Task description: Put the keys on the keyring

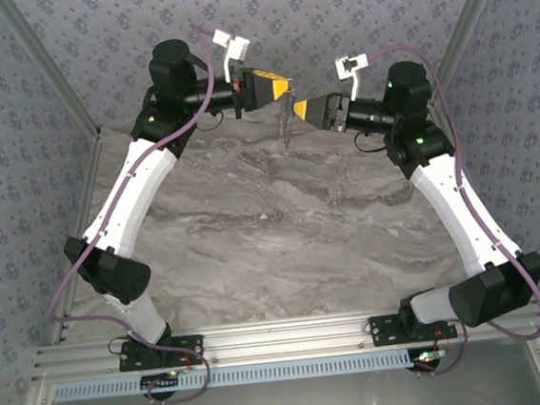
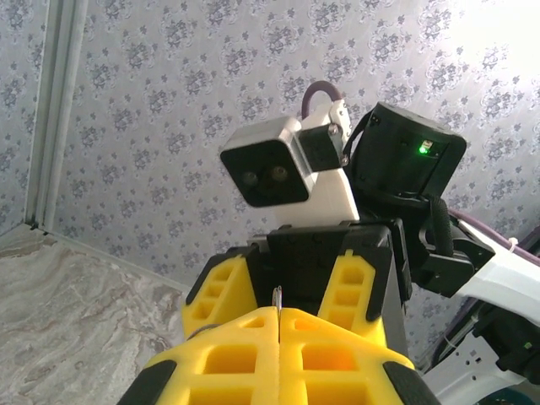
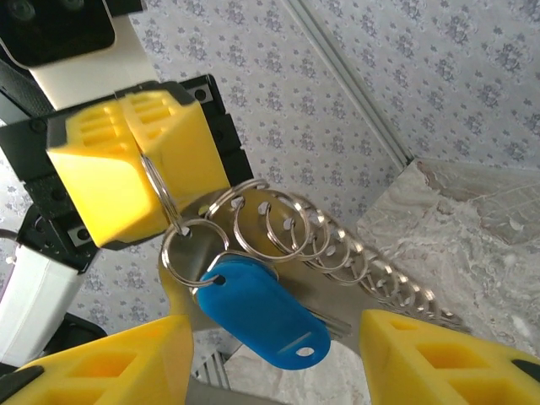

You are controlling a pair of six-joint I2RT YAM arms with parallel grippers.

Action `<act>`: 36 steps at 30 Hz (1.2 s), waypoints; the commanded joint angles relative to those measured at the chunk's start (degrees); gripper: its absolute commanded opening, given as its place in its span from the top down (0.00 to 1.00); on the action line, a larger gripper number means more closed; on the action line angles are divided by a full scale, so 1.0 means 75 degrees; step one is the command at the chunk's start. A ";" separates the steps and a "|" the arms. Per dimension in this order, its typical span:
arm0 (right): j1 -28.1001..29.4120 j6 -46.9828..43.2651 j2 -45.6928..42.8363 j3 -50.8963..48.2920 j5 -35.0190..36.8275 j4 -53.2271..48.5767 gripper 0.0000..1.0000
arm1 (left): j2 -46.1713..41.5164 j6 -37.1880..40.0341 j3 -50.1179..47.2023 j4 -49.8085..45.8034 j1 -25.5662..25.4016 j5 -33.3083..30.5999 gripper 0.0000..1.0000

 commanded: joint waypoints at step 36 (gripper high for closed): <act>-0.0145 0.1637 0.0469 0.0041 -0.1537 0.2228 0.50 | -0.0247 -0.0324 0.0190 0.0587 0.0049 0.0517 1.00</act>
